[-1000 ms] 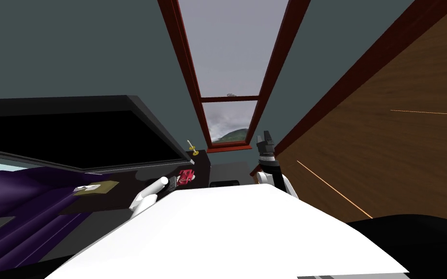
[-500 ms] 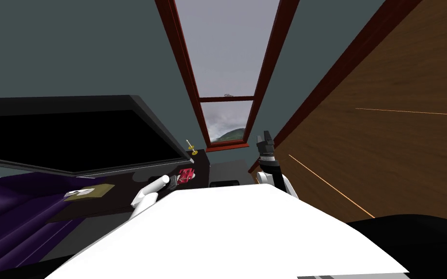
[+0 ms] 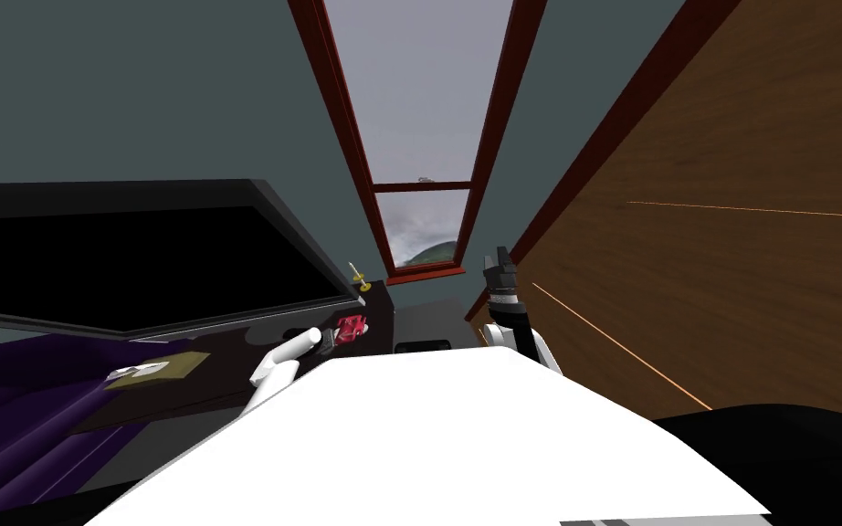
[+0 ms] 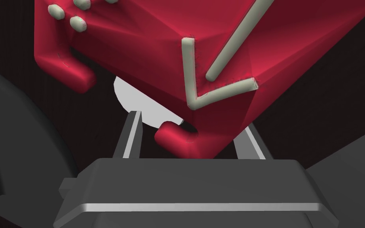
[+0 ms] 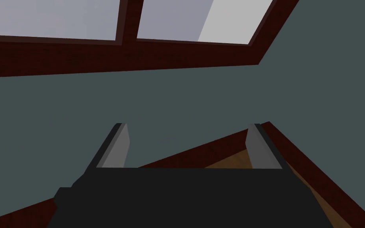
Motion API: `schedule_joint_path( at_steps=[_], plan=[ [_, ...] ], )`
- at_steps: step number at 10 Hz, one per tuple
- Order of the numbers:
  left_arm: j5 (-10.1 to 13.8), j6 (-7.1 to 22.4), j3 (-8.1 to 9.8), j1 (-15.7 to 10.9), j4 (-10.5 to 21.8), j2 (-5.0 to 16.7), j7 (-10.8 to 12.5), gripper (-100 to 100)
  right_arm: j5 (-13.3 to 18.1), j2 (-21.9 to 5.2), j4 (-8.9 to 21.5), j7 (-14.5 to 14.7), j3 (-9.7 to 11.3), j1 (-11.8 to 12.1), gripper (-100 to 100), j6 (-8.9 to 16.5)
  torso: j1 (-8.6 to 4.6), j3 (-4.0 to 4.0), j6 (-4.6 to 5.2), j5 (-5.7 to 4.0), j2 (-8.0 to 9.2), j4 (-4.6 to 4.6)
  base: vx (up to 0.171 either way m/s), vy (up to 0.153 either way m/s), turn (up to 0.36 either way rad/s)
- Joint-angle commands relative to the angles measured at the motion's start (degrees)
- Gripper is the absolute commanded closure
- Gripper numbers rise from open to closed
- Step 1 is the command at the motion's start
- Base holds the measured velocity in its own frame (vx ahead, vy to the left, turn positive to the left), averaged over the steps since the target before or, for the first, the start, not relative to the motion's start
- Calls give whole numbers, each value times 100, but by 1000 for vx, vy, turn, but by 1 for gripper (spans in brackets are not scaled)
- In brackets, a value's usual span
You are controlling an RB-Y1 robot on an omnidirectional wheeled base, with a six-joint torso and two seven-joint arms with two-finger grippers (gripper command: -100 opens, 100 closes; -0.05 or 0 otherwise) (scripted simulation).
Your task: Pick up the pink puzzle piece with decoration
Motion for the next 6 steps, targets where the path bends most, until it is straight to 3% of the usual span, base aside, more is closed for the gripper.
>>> schedule_joint_path(
  at_steps=[1,2,3,5,6],
  plan=[
    [-50,37,-132,-2,-63,54,286,100,0,0,0,0,0,0,0,0,0,0,0,0,0,0,-91,7,-104],
    [-50,37,-132,-2,-63,54,325,100,0,0,0,0,0,-1,0,0,-6,3,5,-1,6,1,-63,10,-65],
    [-94,62,-250,-6,-116,97,554,100,0,0,0,0,0,0,0,0,-6,1,1,-3,-1,1,-66,22,-100],
    [-84,58,-234,-5,-104,90,526,100,0,0,0,0,0,0,0,0,-3,1,0,-4,-1,2,-45,17,-44],
    [-85,61,-238,-5,-106,91,545,0,0,0,0,0,0,1,0,0,-7,-4,-2,-5,-11,1,-5,2,3]
  ],
)
